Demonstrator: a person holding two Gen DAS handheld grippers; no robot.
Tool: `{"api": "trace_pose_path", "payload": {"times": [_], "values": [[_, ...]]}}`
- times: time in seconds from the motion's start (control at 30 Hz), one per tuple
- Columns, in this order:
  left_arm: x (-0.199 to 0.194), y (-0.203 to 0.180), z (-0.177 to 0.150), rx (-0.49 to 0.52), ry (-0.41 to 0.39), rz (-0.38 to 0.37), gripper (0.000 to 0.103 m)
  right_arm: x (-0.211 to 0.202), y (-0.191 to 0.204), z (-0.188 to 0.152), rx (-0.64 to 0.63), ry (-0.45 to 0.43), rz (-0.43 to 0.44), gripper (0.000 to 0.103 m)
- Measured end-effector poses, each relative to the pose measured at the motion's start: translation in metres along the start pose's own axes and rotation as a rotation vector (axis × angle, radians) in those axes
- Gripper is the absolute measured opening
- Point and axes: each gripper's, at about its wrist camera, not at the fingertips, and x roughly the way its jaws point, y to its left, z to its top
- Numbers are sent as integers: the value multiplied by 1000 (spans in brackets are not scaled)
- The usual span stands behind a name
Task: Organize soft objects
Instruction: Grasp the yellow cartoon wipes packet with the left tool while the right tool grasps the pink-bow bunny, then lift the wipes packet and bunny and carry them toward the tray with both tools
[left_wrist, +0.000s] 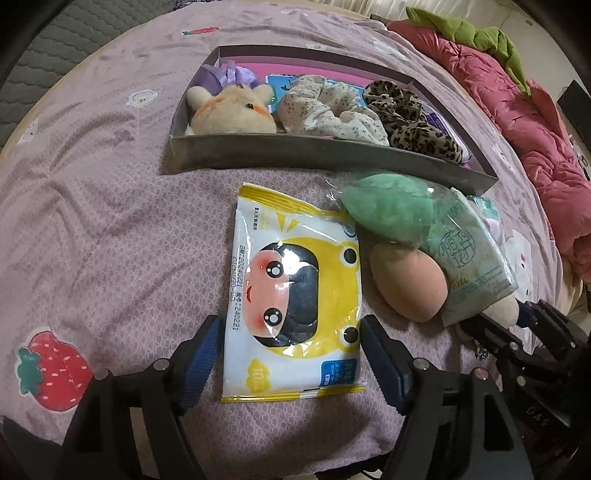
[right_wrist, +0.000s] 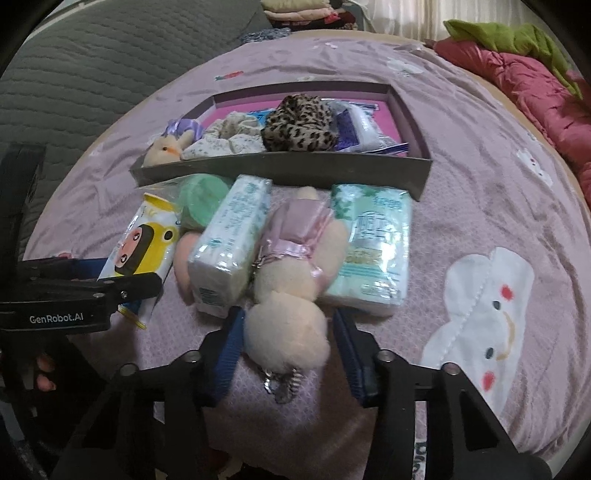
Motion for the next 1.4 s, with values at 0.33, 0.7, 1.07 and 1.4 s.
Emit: {"api": "trace_pose_path", "payload": {"times": [0.33,0.7,1.07,1.4], "values": [[8,-3,10,-12,-2,15,76,-12,0,6,11,-71,46,40],[10,10,29,-73,-31,-35,61,-27,-12,12,71,-130,62,40],[2,14,30,-96,-63,-66,55,-35,-15,16,87,-175,58,40],[-26,20,24,-95,-108,-79,56,-43,-16,17,86,-209,54,40]]}}
